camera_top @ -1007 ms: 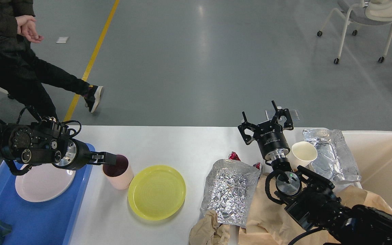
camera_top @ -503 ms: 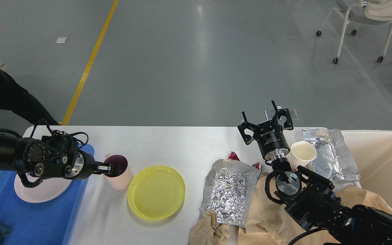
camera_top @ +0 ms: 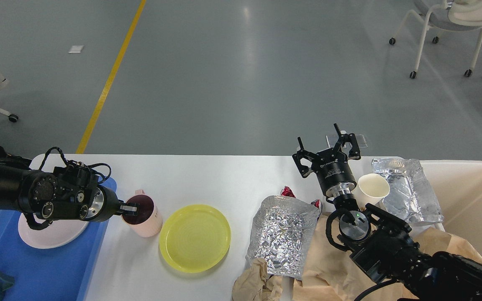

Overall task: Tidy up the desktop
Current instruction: 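Reach the left gripper to the pink mug and grasp its rim, then lift the pink mug with the left gripper and carry it over the tray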

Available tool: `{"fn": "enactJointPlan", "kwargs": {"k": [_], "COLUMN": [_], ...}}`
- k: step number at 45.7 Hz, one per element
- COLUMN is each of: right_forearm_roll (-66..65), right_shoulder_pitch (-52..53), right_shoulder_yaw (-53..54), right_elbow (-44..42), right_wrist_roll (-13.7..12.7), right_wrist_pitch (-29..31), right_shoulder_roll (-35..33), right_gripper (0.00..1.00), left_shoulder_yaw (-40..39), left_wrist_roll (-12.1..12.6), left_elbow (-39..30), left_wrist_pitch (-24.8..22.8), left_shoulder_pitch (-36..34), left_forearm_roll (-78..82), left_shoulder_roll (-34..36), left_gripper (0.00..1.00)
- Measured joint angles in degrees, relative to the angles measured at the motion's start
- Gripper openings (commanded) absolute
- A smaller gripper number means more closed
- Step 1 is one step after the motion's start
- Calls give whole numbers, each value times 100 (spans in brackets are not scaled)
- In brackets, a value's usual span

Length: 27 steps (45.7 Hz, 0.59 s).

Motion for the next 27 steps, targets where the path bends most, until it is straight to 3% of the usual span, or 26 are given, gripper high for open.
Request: {"fn": "enactJointPlan", "kwargs": {"k": [5,9,20,27], "right_forearm_roll": [0,0,0,0], "right_shoulder_pitch": [0,0,0,0], "right_shoulder_yaw": [0,0,0,0], "right_elbow": [0,-8,-10,-10], "right_wrist_roll": [0,0,0,0], "right_wrist_pitch": [0,0,0,0], "right_shoulder_roll": [0,0,0,0], "right_gripper": [100,100,100,100], "left_shoulder_yaw": [-176,-319,-412,-467], "left_wrist_roll": [-41,-55,-238,-534], "left_elbow": [-81,-212,-747,-851], "left_wrist_pitch": [-144,-589,-2545,-3941], "left_shoulder_pitch": [-143,-501,-2578,-3924], "left_forearm_roll": [22,33,612,1244], "left_shoulder_roll": [136,412,1678,2491], "left_gripper": [0,0,0,0]}}
